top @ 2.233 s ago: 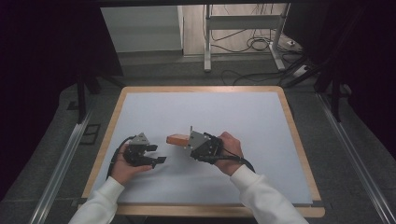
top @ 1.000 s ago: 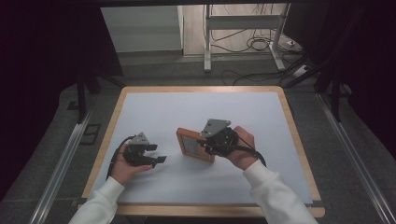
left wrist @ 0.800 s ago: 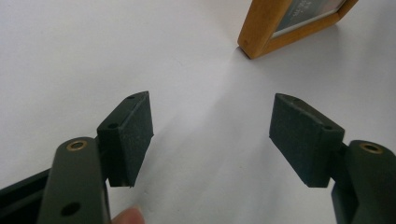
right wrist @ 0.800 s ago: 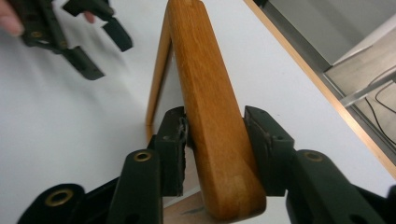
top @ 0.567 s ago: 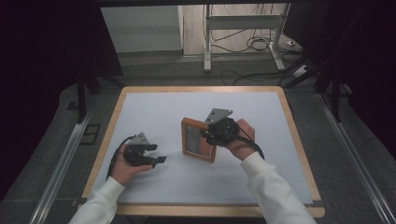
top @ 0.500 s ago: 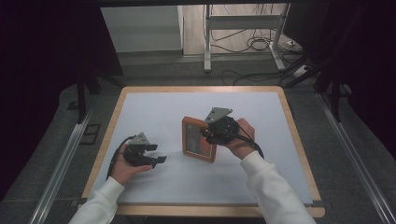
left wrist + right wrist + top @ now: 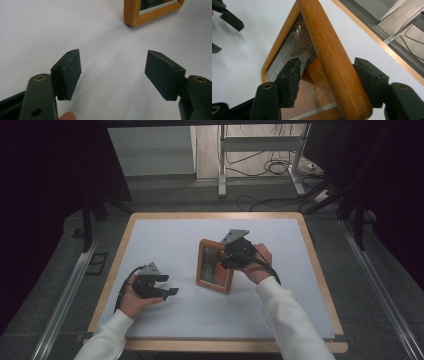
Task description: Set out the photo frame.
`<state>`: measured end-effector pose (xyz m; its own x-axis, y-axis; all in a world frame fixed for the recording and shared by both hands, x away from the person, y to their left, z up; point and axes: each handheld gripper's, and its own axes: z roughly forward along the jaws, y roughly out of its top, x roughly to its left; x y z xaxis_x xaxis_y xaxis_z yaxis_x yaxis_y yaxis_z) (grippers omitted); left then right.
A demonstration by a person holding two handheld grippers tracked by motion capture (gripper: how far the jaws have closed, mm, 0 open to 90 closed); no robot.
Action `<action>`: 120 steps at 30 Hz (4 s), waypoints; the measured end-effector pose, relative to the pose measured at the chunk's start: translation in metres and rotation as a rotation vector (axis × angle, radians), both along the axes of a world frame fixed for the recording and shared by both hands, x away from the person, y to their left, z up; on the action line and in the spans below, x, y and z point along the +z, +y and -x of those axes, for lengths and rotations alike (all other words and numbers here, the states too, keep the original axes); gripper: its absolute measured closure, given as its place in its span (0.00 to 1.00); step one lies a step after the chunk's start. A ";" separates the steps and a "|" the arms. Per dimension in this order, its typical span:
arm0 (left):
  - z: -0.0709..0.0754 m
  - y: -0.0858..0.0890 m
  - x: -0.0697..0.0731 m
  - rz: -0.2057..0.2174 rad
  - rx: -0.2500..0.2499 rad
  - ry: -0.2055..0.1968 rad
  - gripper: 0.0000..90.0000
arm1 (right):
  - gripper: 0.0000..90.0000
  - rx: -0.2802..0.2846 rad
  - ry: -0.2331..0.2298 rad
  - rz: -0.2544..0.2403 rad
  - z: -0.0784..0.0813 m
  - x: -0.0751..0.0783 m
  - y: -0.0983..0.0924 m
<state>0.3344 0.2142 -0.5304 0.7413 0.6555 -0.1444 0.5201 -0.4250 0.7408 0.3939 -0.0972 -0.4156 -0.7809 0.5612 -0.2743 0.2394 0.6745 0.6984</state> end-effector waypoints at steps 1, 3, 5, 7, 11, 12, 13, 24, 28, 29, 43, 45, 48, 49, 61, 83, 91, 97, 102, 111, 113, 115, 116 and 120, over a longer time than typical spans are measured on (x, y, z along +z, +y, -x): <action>0.000 0.000 0.000 -0.001 0.000 -0.001 0.32 | 0.41 -0.007 0.000 0.003 -0.002 -0.002 0.000; 0.000 0.000 0.000 -0.003 -0.003 -0.002 0.32 | 0.40 -0.006 -0.003 0.003 -0.003 -0.003 -0.001; 0.000 0.000 0.000 -0.003 -0.004 -0.004 0.32 | 0.40 -0.011 0.007 -0.007 -0.005 -0.004 -0.002; 0.000 0.000 0.000 -0.003 -0.005 -0.005 0.31 | 0.40 -0.013 0.014 -0.017 -0.006 -0.004 -0.002; 0.000 -0.001 0.000 -0.004 -0.005 -0.005 0.31 | 0.39 -0.016 0.011 -0.015 -0.006 -0.004 -0.002; 0.000 -0.001 0.000 -0.004 -0.006 -0.005 0.31 | 0.38 -0.020 0.009 -0.015 -0.006 -0.004 -0.002; 0.000 -0.001 0.000 -0.004 -0.006 -0.005 0.31 | 0.38 -0.026 0.007 -0.014 -0.005 -0.004 -0.003; 0.000 -0.001 0.000 -0.005 -0.005 -0.008 0.31 | 0.27 -0.120 -0.029 -0.186 0.016 0.011 -0.035; 0.001 -0.002 0.000 -0.004 -0.002 -0.005 0.31 | 0.28 -0.128 -0.008 -0.243 0.029 0.006 -0.056; 0.001 -0.002 0.000 -0.004 -0.002 -0.005 0.31 | 0.28 -0.128 -0.008 -0.243 0.029 0.006 -0.056; 0.002 -0.006 0.000 -0.007 -0.006 -0.010 0.31 | 0.43 -0.106 0.036 -0.338 0.074 -0.028 -0.084; 0.003 -0.006 0.001 -0.006 -0.004 -0.014 0.31 | 0.50 -0.099 0.048 -0.347 0.079 -0.034 -0.085; 0.004 -0.007 0.002 0.002 0.004 -0.019 0.31 | 0.65 -0.081 0.061 -0.356 0.085 -0.043 -0.085; 0.004 -0.007 0.002 0.002 0.004 -0.019 0.31 | 0.71 -0.075 0.065 -0.358 0.086 -0.046 -0.085; 0.008 -0.007 0.002 0.010 0.007 -0.024 0.31 | 1.00 0.031 0.141 -0.251 0.092 -0.075 -0.054; 0.009 -0.009 0.000 -0.004 -0.007 -0.022 0.31 | 1.00 0.026 0.176 -0.177 0.075 -0.100 -0.017; 0.009 -0.010 -0.001 -0.006 -0.008 -0.022 0.31 | 1.00 0.000 0.182 -0.156 0.067 -0.109 -0.014; 0.009 -0.009 -0.001 -0.006 -0.008 -0.023 0.30 | 1.00 -0.009 0.171 -0.137 0.065 -0.111 -0.018; 0.009 -0.009 0.000 -0.004 -0.008 -0.026 0.30 | 1.00 -0.016 0.171 -0.136 0.064 -0.111 -0.021; 0.009 -0.010 0.000 -0.004 -0.007 -0.024 0.30 | 1.00 -0.036 0.172 -0.146 0.060 -0.111 -0.029; 0.009 -0.010 0.000 -0.005 -0.007 -0.023 0.30 | 1.00 -0.038 0.174 -0.149 0.060 -0.111 -0.030; 0.009 -0.010 0.000 -0.007 -0.006 -0.022 0.30 | 1.00 -0.038 0.172 -0.145 0.060 -0.111 -0.031; 0.009 -0.010 0.000 -0.007 -0.006 -0.022 0.30 | 1.00 -0.040 0.172 -0.145 0.059 -0.111 -0.031; 0.009 -0.010 0.000 -0.007 -0.006 -0.023 0.30 | 1.00 -0.047 0.175 -0.148 0.058 -0.111 -0.033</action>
<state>0.3251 0.2044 -0.5302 0.7486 0.6517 -0.1223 0.4999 -0.4336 0.7497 0.3357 -0.1305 -0.5264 -0.7817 0.6217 -0.0492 0.3940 0.5534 0.7339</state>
